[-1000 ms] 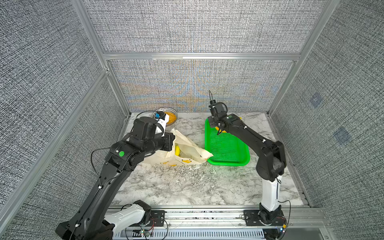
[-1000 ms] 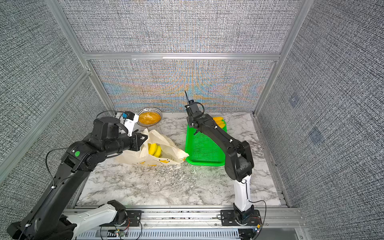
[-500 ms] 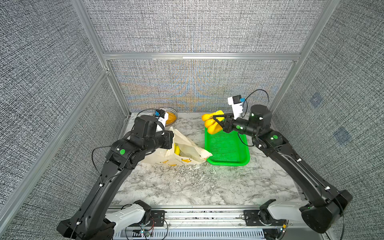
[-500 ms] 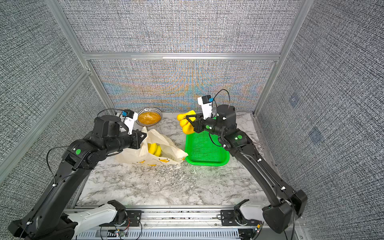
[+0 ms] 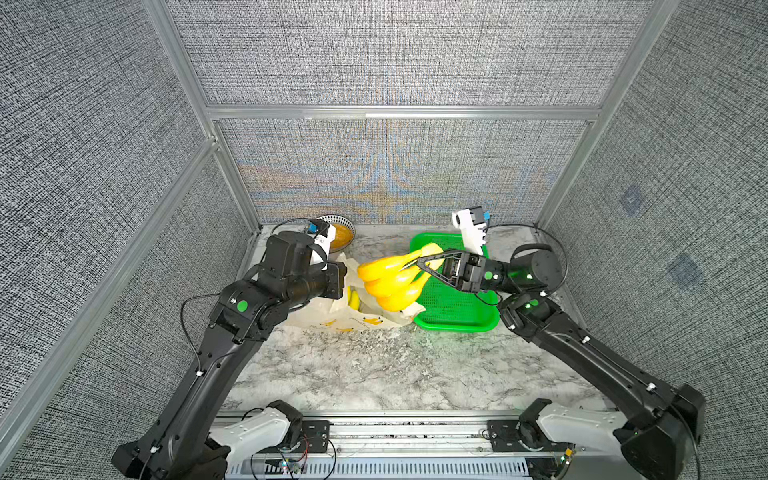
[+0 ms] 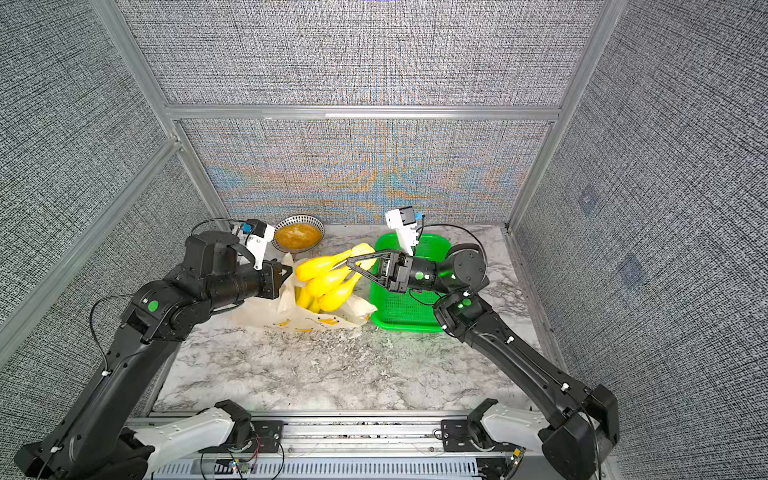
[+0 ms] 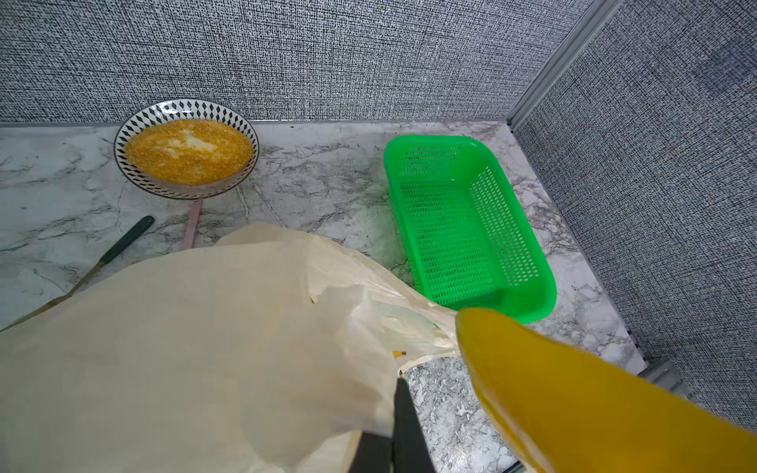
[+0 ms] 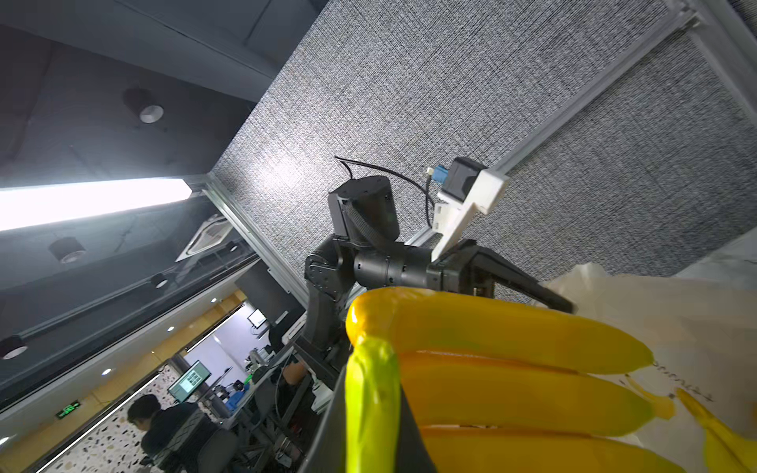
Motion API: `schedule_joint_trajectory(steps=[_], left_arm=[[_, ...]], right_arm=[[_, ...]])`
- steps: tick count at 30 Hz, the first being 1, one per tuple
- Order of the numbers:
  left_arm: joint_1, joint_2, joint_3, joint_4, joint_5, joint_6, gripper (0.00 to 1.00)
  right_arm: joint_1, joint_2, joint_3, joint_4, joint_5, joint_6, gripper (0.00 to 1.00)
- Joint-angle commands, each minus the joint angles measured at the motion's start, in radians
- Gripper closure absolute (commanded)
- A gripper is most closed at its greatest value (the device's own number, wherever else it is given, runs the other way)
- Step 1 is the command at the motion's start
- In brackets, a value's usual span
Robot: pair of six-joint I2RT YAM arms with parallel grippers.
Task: Place the banana into a plastic bag & tie a knot
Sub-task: Place the banana into the plastic bag.
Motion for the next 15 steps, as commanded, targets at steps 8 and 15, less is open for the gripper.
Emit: schedule_joint_trajectory(steps=[8, 15], left_arm=[[0.000, -0.057, -0.017, 0.006, 0.015, 0.015, 1.00], [0.001, -0.084, -0.036, 0.018, 0.054, 0.016, 1.00]], right_arm=[[0.016, 0.121, -0.083, 0.263, -0.016, 0.149, 1.00], [-0.004, 0.267, -0.073, 0.304, -0.037, 0.154, 1.00]])
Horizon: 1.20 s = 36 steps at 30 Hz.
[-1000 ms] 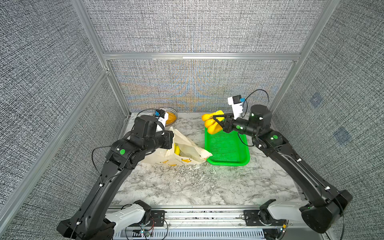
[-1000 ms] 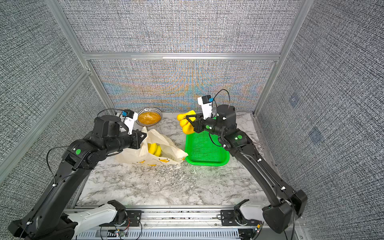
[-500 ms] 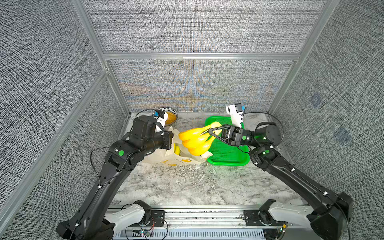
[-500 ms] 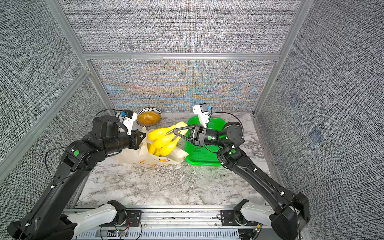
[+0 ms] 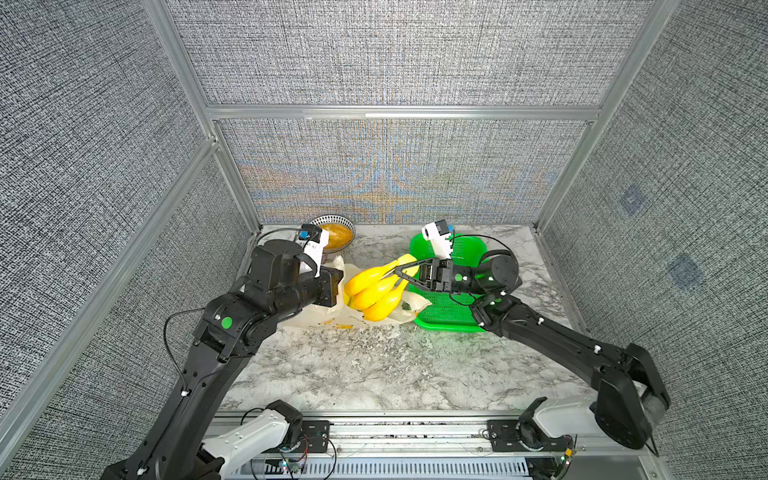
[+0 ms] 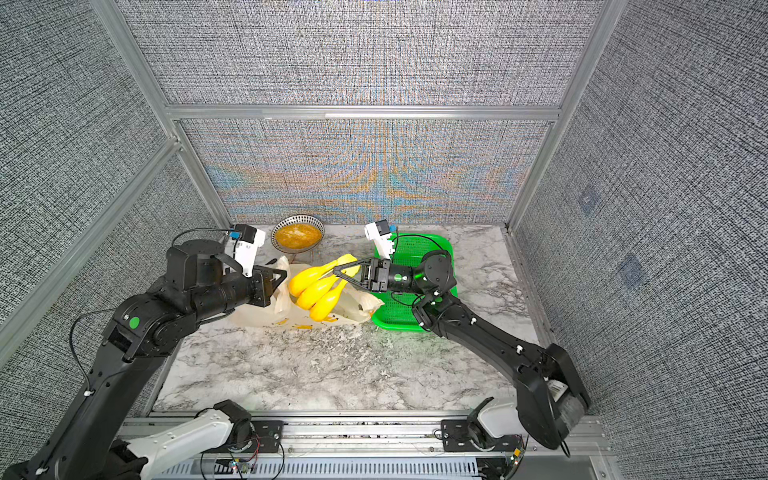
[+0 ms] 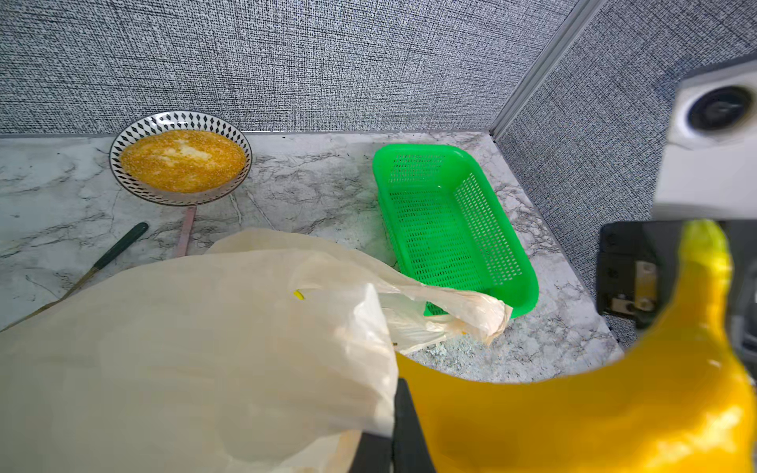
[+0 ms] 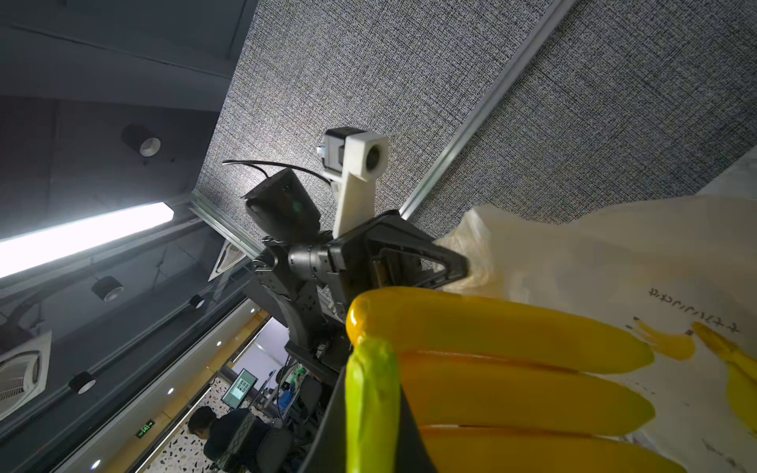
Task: Place the banana into a plastic bag & tie a knot
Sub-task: Place the banana into the plastic bag.
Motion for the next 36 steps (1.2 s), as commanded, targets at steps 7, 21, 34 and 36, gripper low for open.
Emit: schedule_joint_trajectory(steps=[7, 21, 34, 36], left_arm=[[0.001, -0.013, -0.013, 0.019, 0.061, 0.020, 1.00], [0.001, 0.069, 0.101, 0.017, 0.059, 0.028, 1.00], [0.001, 0.093, 0.102, 0.054, 0.044, 0.019, 1.00], [0.001, 0.088, 0.093, 0.050, 0.032, 0.019, 1.00]], right_arm=[[-0.050, 0.183, 0.046, 0.038, -0.001, -0.035, 1.00], [0.125, 0.149, 0.279, -0.787, 0.562, -0.790, 1.00], [0.231, 0.377, 0.611, -1.042, 0.630, -0.958, 0.51], [0.229, 0.366, 0.623, -1.066, 0.639, -0.976, 0.42]])
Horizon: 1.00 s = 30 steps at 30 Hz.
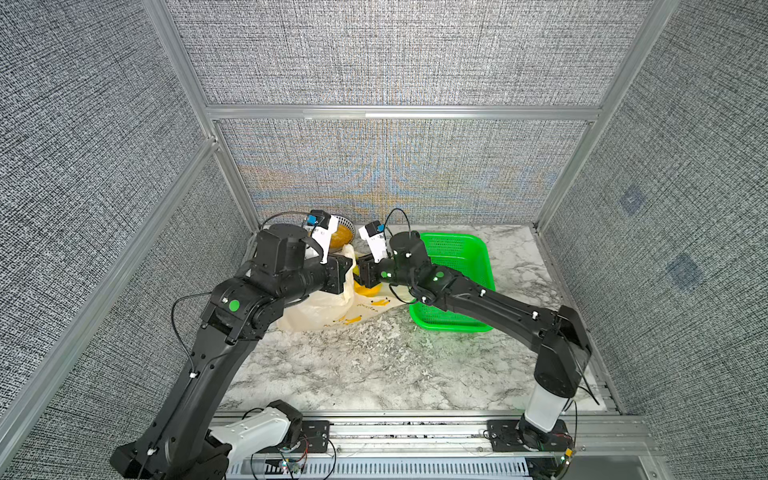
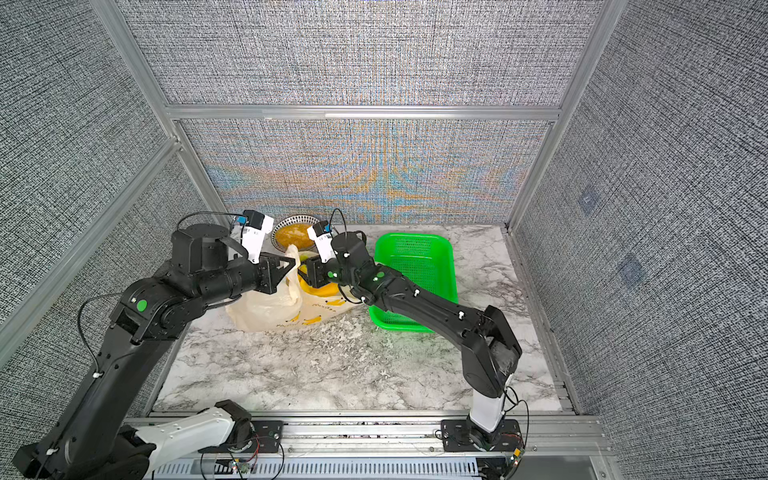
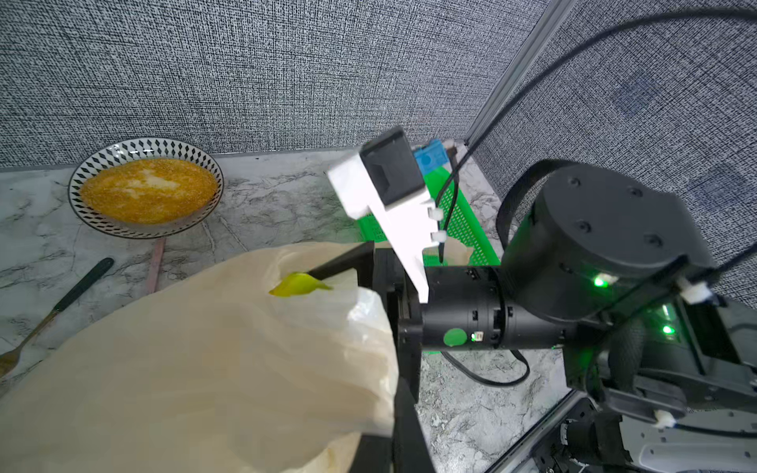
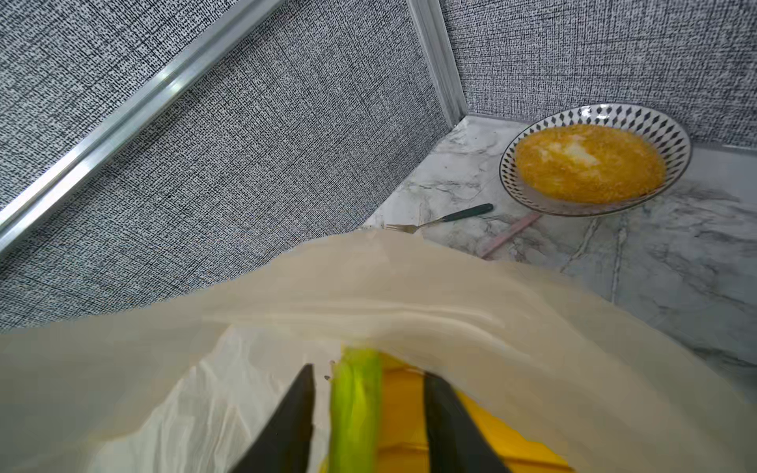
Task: Place the banana into a plastic bag & tie a knot
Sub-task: Place the banana into the plastic bag, then move the basket to the corner of the board.
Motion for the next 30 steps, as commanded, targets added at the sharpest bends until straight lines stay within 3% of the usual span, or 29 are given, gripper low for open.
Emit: schedule_joint_trajectory(steps=[1, 4, 11, 18, 23, 30], left_arm=[[0.000, -0.007, -0.009, 0.028, -0.029, 0.003, 1.00], [0.000, -0.009, -0.015, 0.025, -0.060, 0.005, 1.00], [0.003, -0.003, -0.028, 0.025, -0.101, 0.006, 1.00], [0.003, -0.027, -0.041, 0.008, -0.145, 0.009, 1.00], [0.003, -0.048, -0.046, 0.000, -0.153, 0.007, 1.00], [0.003, -0.071, -0.060, 0.007, -0.157, 0.003, 1.00]], right_arm=[[-0.002, -0.023, 0.018, -0.073, 0.004, -0.058, 0.39], [-0.022, -0.079, -0.024, -0.083, 0.001, -0.067, 0.27], [-0.086, -0.256, -0.143, -0.089, -0.042, -0.084, 0.17], [-0.309, -0.413, -0.319, -0.079, 0.004, -0.045, 0.14], [-0.424, -0.303, -0.325, -0.121, 0.042, -0.066, 0.14], [-0.373, 0.032, -0.104, -0.315, 0.197, -0.155, 0.14]])
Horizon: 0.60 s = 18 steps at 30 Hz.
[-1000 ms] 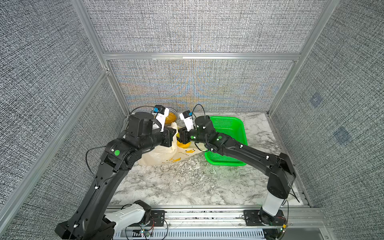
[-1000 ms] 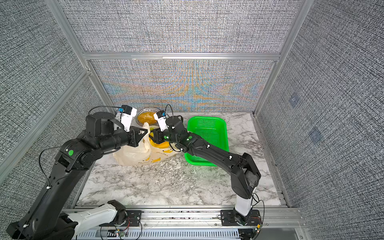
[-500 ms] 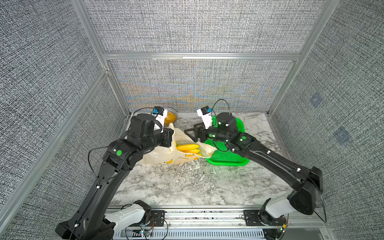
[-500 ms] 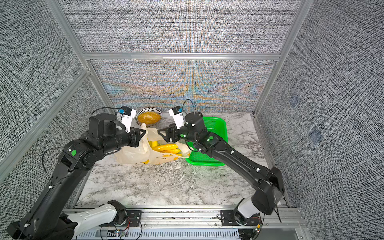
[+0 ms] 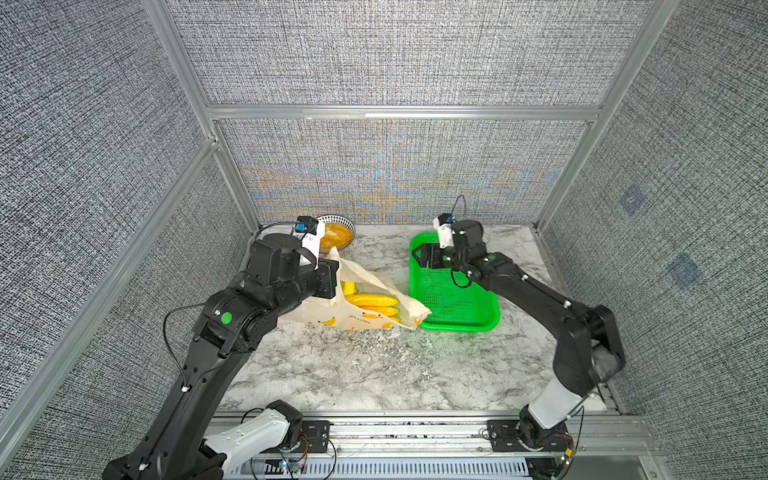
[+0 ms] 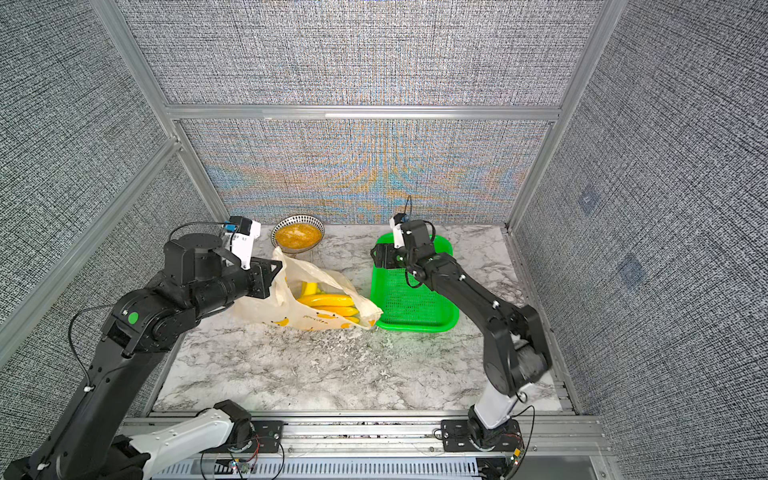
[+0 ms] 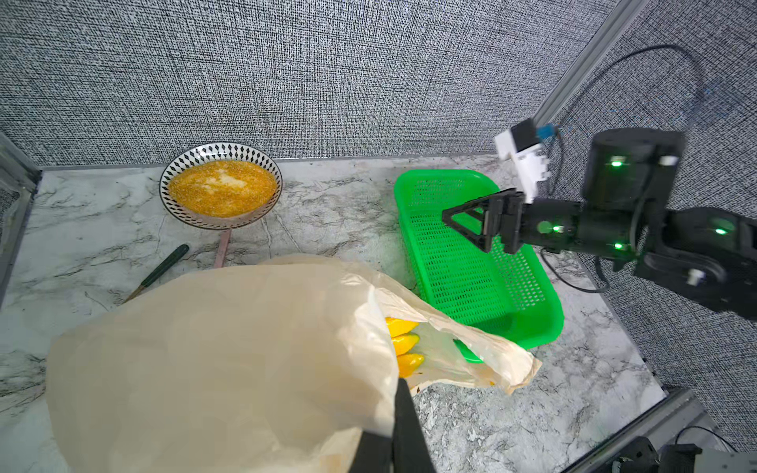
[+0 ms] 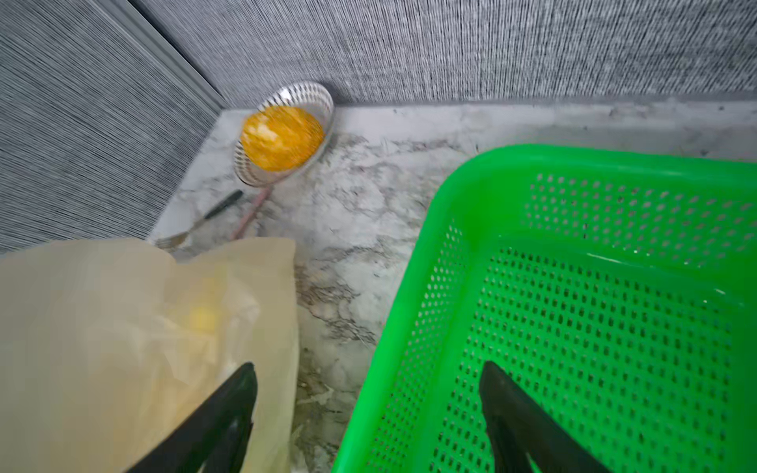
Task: Place the banana into a plastic bag & tie a knot
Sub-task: Move the basket to the corner of the board.
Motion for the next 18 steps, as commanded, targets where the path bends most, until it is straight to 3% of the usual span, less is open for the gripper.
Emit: schedule_joint_trajectory(steps=[1, 5, 9, 14, 18], left_arm=[[0.002, -0.006, -0.009, 0.016, -0.005, 0.001, 1.00], [0.002, -0.003, -0.017, 0.024, -0.001, -0.002, 1.00], [0.002, -0.002, -0.016, 0.024, 0.002, -0.003, 1.00], [0.001, -0.001, -0.006, 0.016, 0.003, -0.005, 1.00], [0.001, 0.002, 0.008, 0.009, -0.003, -0.003, 1.00]], right_arm=[[0.039, 0.104, 0.099, -0.134, 0.123, -0.068, 0.14], [0.066, 0.229, 0.169, -0.209, 0.255, -0.101, 0.12], [0.033, 0.263, 0.118, -0.230, 0.393, -0.115, 0.11], [-0.096, 0.160, -0.030, -0.159, 0.371, -0.107, 0.11], [-0.141, 0.043, -0.084, -0.119, 0.298, -0.117, 0.11]])
